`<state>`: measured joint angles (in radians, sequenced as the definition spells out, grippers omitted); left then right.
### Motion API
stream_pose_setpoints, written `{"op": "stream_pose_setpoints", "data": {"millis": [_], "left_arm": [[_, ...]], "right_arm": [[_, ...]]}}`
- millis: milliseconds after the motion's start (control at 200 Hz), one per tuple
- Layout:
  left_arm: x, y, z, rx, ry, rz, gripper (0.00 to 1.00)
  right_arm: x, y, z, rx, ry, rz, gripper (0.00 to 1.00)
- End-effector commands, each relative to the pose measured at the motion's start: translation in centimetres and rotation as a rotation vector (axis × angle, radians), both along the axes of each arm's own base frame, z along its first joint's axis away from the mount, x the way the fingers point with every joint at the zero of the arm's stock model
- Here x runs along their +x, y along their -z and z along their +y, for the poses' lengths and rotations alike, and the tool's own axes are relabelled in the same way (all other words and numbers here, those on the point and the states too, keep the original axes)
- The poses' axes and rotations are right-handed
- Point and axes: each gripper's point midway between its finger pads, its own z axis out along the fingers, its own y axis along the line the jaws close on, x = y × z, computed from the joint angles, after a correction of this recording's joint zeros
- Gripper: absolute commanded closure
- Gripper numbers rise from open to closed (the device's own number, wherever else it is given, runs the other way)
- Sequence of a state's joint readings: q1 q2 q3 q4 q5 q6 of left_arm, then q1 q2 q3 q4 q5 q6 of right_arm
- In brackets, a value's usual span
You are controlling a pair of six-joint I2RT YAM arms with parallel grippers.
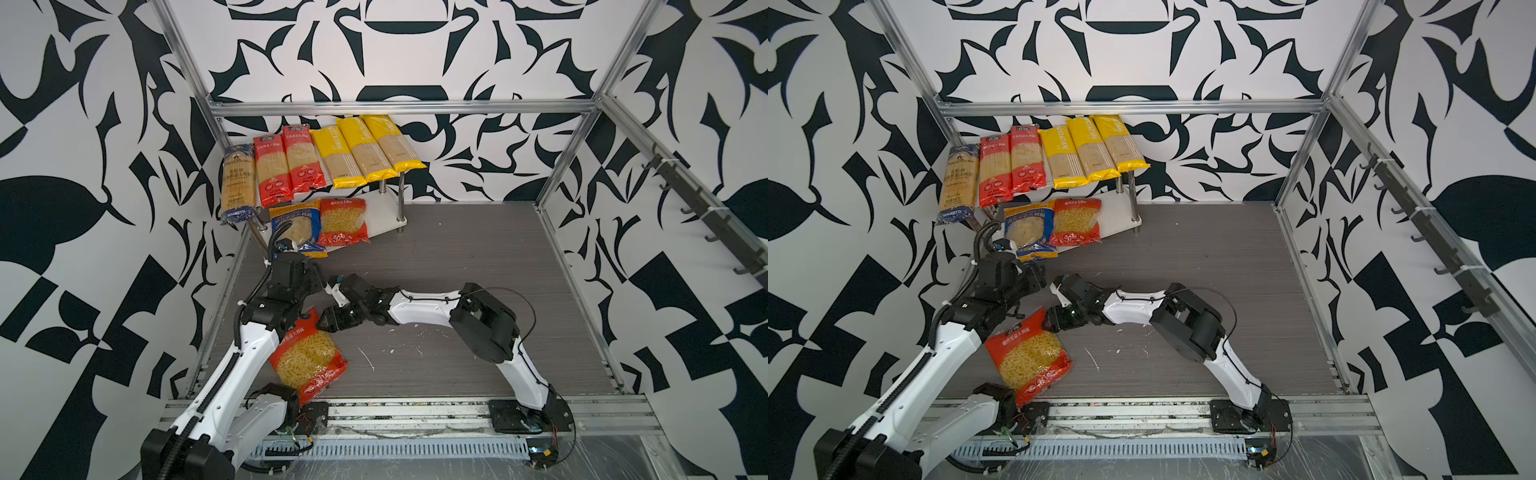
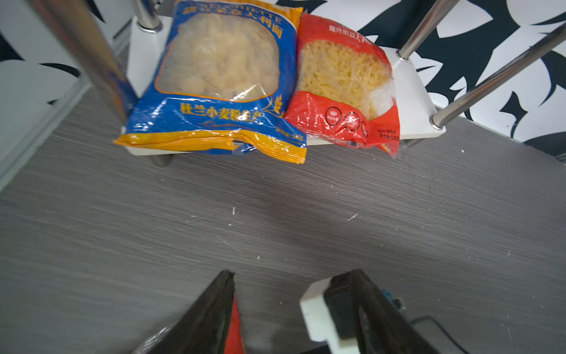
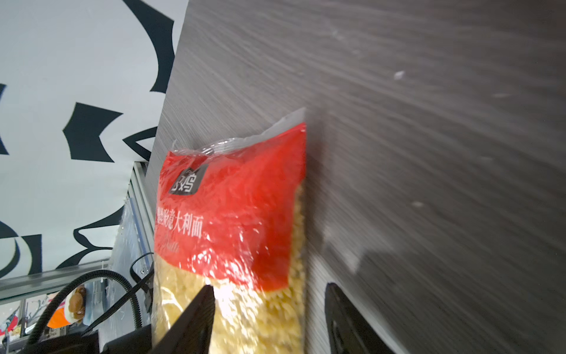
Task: Arrange pasta packages on shelves
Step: Move the pasta bag to the center of the table.
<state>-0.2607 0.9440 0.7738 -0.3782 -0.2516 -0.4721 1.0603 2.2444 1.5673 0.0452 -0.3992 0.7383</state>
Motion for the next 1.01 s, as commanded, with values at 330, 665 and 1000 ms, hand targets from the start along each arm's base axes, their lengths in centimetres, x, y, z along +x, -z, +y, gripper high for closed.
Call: {"op": "stream_pose_setpoints", "data": {"millis": [330,665,1000], "left_arm": [[-0.8,-0.1,0.4,0.009,-0.007,0.015,0.35],[-0.2,-1.2,-0.6,-0.048,0.014,0.005,0.36],[0.8,-0.6,-4.5,-0.166,0.086,0.021,0.36]], "right_arm": [[-0.6,-0.8,2.3,0.03,-0.055,-0.057,0.79],[3.4,-4.3,-1.6,0.087,0.056,-0.115,1.0],[10.6,-3.8,-14.3,0.006,0.181,-0.085,1.0]]}}
